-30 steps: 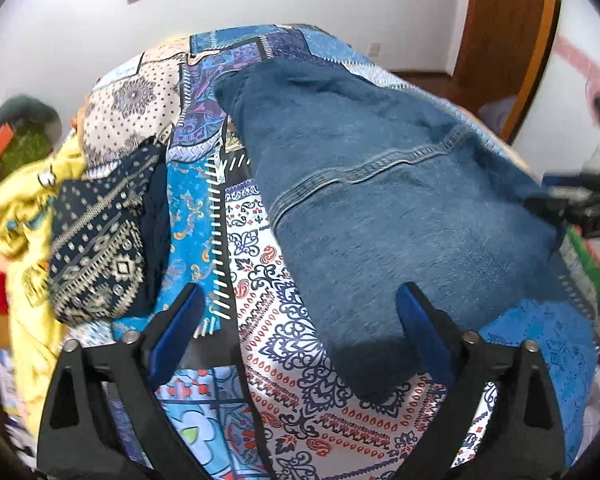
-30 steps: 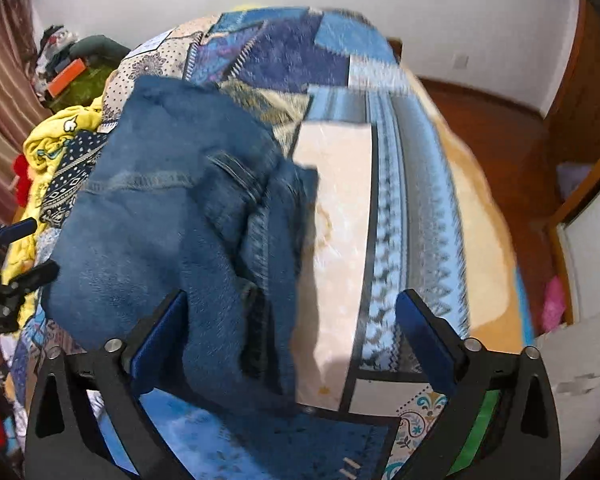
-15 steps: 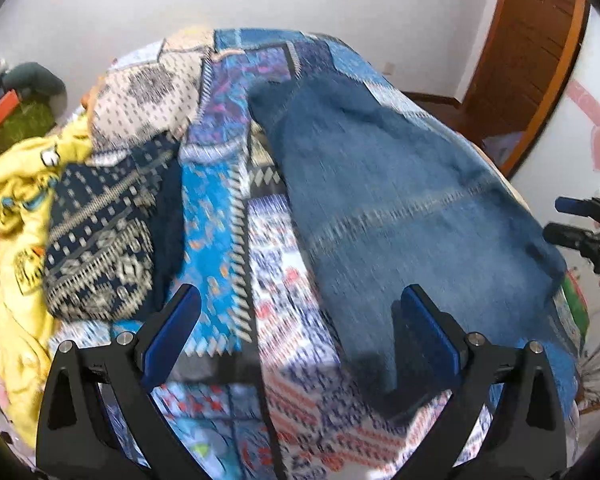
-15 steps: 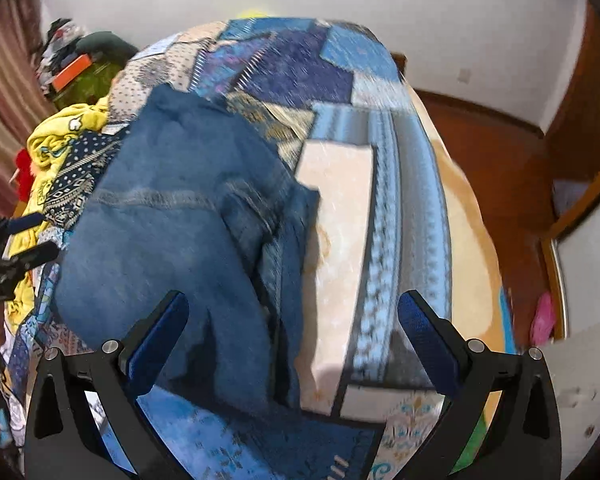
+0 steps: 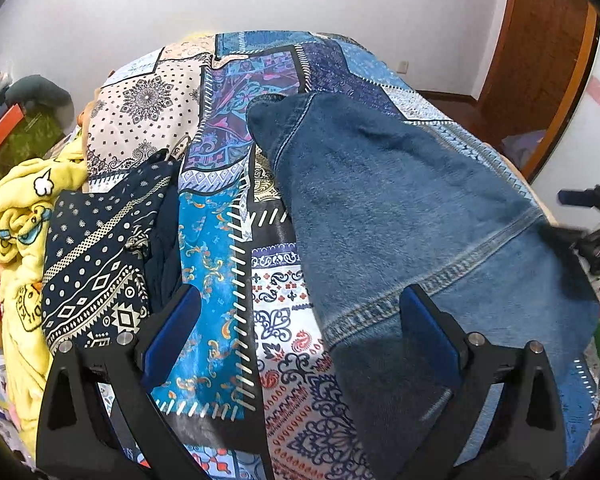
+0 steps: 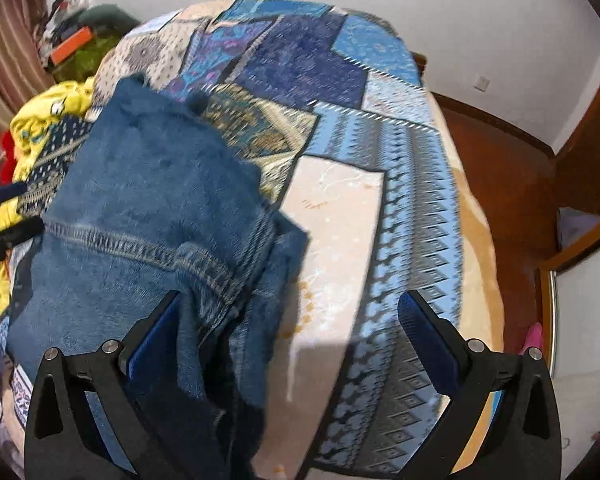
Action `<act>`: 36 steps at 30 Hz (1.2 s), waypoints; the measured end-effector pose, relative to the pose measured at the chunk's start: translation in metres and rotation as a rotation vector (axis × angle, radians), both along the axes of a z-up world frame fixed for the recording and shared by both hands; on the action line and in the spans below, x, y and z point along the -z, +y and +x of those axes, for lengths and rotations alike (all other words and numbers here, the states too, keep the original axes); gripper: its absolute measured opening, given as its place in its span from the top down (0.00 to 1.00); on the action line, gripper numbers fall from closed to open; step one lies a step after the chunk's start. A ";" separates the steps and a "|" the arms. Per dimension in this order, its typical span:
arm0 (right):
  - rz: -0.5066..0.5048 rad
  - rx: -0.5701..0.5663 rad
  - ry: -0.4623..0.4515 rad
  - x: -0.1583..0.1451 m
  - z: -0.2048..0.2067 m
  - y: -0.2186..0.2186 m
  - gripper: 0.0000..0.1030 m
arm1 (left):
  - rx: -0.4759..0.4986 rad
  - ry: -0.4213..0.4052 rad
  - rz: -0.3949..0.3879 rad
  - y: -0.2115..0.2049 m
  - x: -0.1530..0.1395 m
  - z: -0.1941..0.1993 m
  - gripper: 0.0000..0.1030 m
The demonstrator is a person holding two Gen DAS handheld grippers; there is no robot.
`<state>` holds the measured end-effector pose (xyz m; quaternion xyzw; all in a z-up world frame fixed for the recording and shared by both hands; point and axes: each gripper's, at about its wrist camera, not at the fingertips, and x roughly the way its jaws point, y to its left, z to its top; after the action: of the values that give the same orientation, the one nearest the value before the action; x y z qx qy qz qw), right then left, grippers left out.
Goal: Fold large clothes
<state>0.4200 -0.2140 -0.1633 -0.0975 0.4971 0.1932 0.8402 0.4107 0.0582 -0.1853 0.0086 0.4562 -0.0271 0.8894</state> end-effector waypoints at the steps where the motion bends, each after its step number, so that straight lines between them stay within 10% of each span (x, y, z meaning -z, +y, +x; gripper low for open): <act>1: 0.009 0.011 -0.012 -0.004 0.001 -0.005 0.00 | -0.002 -0.003 0.000 0.001 0.000 0.001 0.02; 6: -0.047 0.111 -0.091 -0.024 -0.002 -0.020 0.00 | -0.024 -0.038 0.013 0.006 -0.009 -0.005 0.02; 13: 0.147 0.037 -0.038 -0.043 -0.023 -0.022 0.00 | -0.016 -0.090 -0.019 0.008 -0.033 -0.026 0.02; 27: 0.439 0.051 0.408 0.063 -0.005 -0.025 0.00 | 0.001 0.204 -0.453 0.012 0.037 -0.022 0.02; 36: 0.541 -0.039 0.475 0.076 0.016 -0.001 0.00 | 0.000 0.306 -0.663 0.010 0.067 0.014 0.02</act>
<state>0.4356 -0.2154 -0.2390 0.1669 0.6075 0.3510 0.6928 0.4249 0.0687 -0.2521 -0.2845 0.5506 -0.1744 0.7652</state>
